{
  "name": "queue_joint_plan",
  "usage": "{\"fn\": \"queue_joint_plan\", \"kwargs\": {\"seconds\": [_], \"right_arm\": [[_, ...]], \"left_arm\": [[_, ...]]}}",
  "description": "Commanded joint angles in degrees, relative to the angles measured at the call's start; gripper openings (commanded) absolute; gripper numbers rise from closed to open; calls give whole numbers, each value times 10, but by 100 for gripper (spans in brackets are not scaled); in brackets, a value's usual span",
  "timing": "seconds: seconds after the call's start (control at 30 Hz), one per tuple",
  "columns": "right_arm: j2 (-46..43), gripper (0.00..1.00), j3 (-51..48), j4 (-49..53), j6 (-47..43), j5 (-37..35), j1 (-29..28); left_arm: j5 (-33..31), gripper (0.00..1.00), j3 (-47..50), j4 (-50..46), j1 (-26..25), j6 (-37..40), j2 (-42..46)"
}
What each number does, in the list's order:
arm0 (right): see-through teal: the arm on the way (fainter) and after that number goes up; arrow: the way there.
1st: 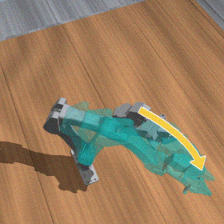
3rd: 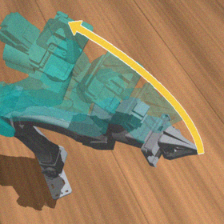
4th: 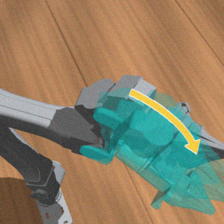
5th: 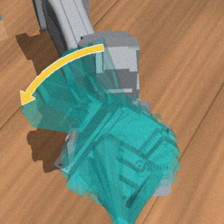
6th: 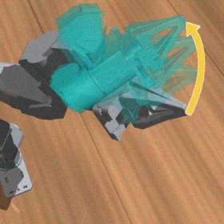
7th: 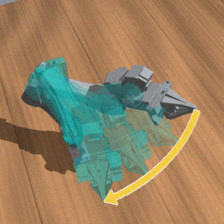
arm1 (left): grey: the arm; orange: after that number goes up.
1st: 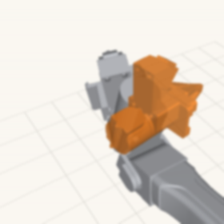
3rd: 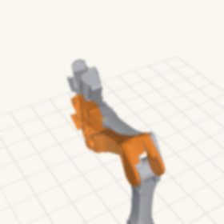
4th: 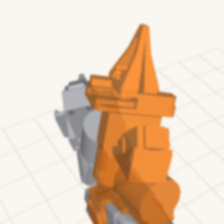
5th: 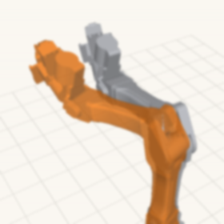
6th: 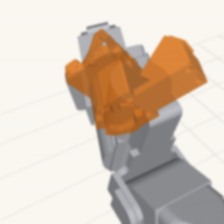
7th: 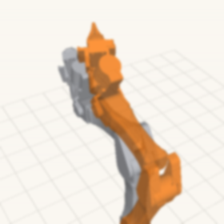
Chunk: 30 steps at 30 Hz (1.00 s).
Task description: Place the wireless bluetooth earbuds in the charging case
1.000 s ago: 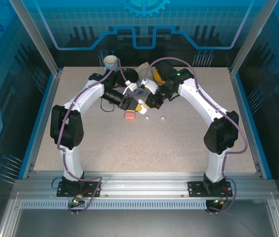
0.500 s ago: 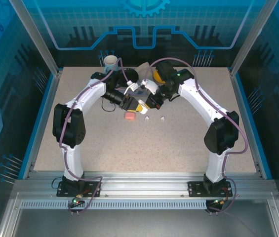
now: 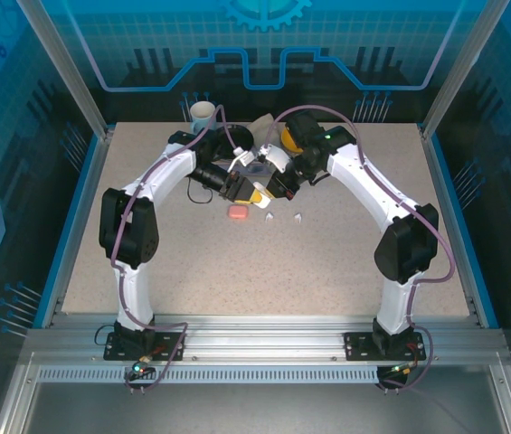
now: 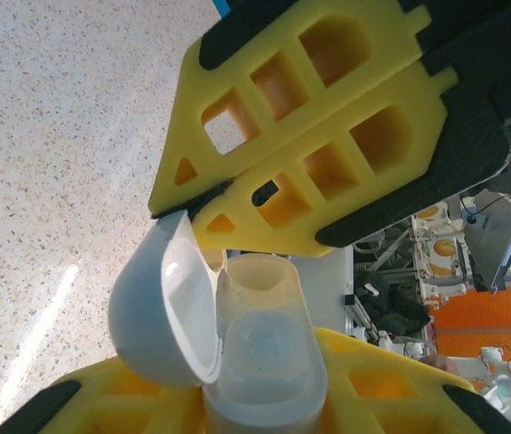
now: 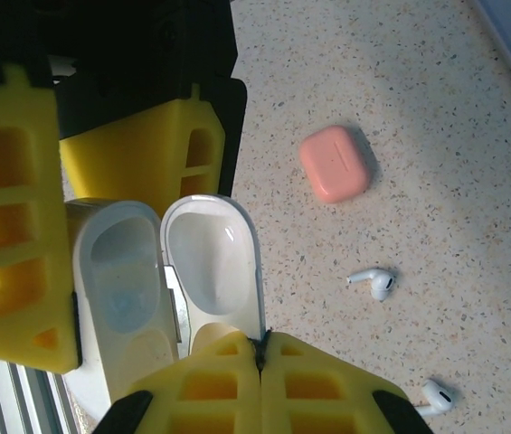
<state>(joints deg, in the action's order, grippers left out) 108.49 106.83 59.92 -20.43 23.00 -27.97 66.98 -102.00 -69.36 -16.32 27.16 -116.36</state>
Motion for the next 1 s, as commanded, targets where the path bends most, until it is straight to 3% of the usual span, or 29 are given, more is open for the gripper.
{"fn": "queue_joint_plan", "kwargs": {"seconds": [0.0,0.2,0.3,0.4,0.5,0.7,0.97], "right_arm": [[-18,0,-4,-6,5,13,-3],[-24,0,-1,-6,10,5,-1],[-35,1,0,-16,32,-5,5],[-59,26,-6,-29,63,-5,24],[-96,42,-21,-50,98,12,51],[-188,52,-82,-105,193,10,98],[-250,54,-176,-157,387,-96,108]], "left_arm": [[28,26,-18,-12,-6,14,-10],[32,14,-18,-12,-6,15,-9],[33,0,-18,-3,-6,9,-5],[26,0,-13,11,-6,-4,3],[4,0,12,59,-6,-43,27],[-74,0,110,244,-8,-138,131],[-287,0,276,501,-50,-151,292]]}}
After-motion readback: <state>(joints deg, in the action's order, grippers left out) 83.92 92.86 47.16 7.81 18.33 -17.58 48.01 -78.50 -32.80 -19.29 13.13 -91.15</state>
